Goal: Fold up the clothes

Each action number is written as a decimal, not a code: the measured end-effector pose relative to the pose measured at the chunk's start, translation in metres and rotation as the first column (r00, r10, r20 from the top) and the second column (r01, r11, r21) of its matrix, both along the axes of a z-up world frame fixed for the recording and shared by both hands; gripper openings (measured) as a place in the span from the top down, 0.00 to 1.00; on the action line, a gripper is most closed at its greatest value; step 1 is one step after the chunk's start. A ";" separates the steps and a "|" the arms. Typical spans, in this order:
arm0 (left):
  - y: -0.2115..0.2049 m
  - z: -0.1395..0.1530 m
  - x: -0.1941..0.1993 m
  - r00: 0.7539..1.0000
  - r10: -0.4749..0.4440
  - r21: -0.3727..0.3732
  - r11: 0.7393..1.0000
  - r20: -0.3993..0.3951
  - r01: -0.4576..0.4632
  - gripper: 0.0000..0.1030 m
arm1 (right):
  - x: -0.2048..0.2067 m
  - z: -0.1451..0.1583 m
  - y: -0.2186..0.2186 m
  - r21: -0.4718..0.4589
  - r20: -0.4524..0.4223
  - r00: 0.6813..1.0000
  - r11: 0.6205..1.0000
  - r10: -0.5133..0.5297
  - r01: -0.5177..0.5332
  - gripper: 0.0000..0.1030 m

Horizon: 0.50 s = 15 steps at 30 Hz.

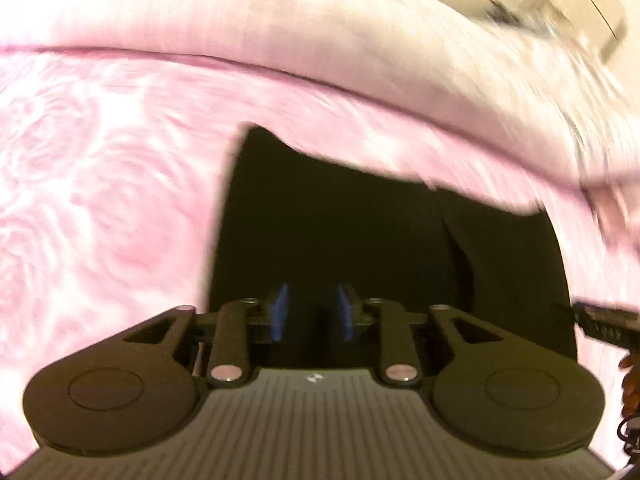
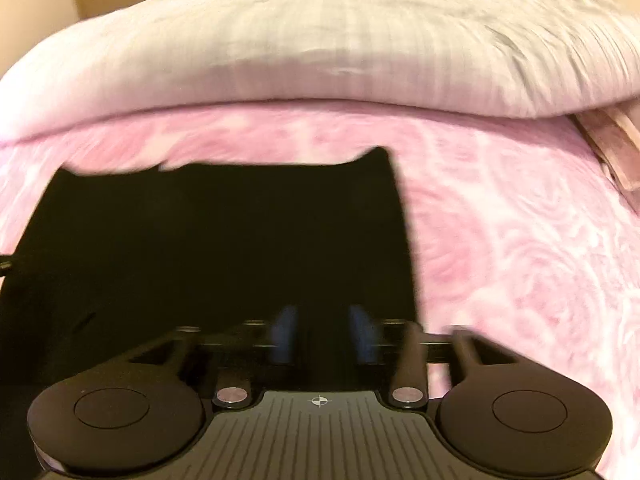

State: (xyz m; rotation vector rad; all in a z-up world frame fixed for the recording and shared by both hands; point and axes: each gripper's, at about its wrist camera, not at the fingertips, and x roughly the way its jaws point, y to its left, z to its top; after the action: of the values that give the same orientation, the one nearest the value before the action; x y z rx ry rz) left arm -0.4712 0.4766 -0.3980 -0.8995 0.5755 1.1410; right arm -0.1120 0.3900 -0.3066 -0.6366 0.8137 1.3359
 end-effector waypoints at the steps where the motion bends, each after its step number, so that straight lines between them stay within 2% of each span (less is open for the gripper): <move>1: 0.013 -0.001 -0.003 1.000 0.010 -0.004 1.000 0.012 -0.010 0.70 | 0.014 0.000 0.008 0.017 -0.022 1.000 1.000 -0.023 0.023 0.45; 3: 0.039 -0.004 -0.005 0.999 0.019 -0.012 1.000 0.032 -0.018 0.59 | 0.037 0.001 0.023 0.048 -0.073 0.996 0.997 -0.054 0.057 0.44; 6: 0.074 -0.010 -0.007 0.997 0.023 -0.041 0.999 0.077 -0.019 0.58 | 0.057 -0.007 0.062 0.048 -0.141 0.987 0.995 -0.077 0.084 0.43; 8: 0.084 -0.018 -0.006 0.993 0.020 -0.078 0.997 0.116 -0.011 0.59 | 0.067 -0.022 0.088 0.018 -0.188 0.978 0.995 -0.091 0.096 0.43; 9: 0.088 -0.023 -0.004 0.992 0.027 -0.087 0.996 0.120 -0.017 0.69 | 0.072 -0.029 0.101 0.001 -0.212 0.972 0.995 -0.098 0.101 0.44; 10: 0.089 -0.022 -0.001 0.992 0.013 -0.080 0.997 0.124 -0.003 0.90 | 0.073 -0.031 0.105 -0.006 -0.228 0.969 0.996 -0.090 0.090 0.68; 11: 0.089 -0.019 0.001 0.992 -0.007 -0.068 0.998 0.127 0.016 0.95 | 0.072 -0.031 0.107 -0.010 -0.242 0.967 0.997 -0.074 0.074 0.93; 13: 0.078 -0.004 0.001 0.994 -0.029 0.049 0.999 0.105 0.024 0.96 | 0.064 -0.016 0.102 0.046 -0.193 0.981 0.999 -0.004 0.013 0.94; 15: 0.066 0.012 0.000 0.996 -0.045 0.176 0.984 0.076 0.031 0.96 | 0.062 0.001 0.088 0.148 -0.151 0.988 0.989 0.043 -0.020 0.94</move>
State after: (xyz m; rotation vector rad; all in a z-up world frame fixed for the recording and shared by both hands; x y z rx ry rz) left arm -0.4715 0.5427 -0.3859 -0.7763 0.4187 1.0983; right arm -0.0500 0.4778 -0.3055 -0.4364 0.8228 1.4722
